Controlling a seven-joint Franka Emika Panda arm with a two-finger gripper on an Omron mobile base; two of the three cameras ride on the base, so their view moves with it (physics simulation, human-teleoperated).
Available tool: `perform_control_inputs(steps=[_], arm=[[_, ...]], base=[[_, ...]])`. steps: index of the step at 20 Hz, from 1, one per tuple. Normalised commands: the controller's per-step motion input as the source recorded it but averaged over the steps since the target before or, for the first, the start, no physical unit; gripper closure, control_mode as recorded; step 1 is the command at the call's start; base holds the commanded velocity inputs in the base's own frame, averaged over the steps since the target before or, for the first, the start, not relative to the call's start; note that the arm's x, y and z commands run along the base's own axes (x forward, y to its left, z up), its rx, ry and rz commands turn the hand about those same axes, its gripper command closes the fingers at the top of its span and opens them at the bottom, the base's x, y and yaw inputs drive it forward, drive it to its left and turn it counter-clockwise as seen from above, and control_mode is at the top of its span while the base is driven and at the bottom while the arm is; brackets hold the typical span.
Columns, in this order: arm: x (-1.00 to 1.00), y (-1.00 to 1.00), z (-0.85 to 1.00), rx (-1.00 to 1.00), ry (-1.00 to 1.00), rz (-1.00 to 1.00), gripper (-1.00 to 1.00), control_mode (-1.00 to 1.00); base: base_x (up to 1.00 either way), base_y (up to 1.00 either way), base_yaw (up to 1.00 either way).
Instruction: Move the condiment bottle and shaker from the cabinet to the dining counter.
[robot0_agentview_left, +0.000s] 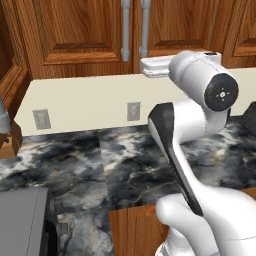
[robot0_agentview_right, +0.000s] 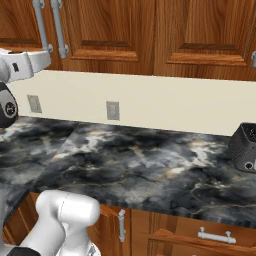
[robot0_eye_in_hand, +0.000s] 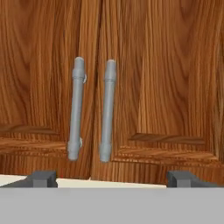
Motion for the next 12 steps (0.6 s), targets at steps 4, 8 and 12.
perform_control_inputs(steps=[4,8,12], arm=[[0.38,0.04,0.11,0.0,-0.38,0.0,-1.0,-1.0],[0.35,0.0,0.13,0.0,-0.29,0.0,-1.0,-1.0],[0.54,0.0,0.04,0.01,-0.11,0.0,-1.0,-1.0]], base=[[0.0,0.0,0.0],[0.0,0.0,0.0],[0.0,0.0,0.0]])
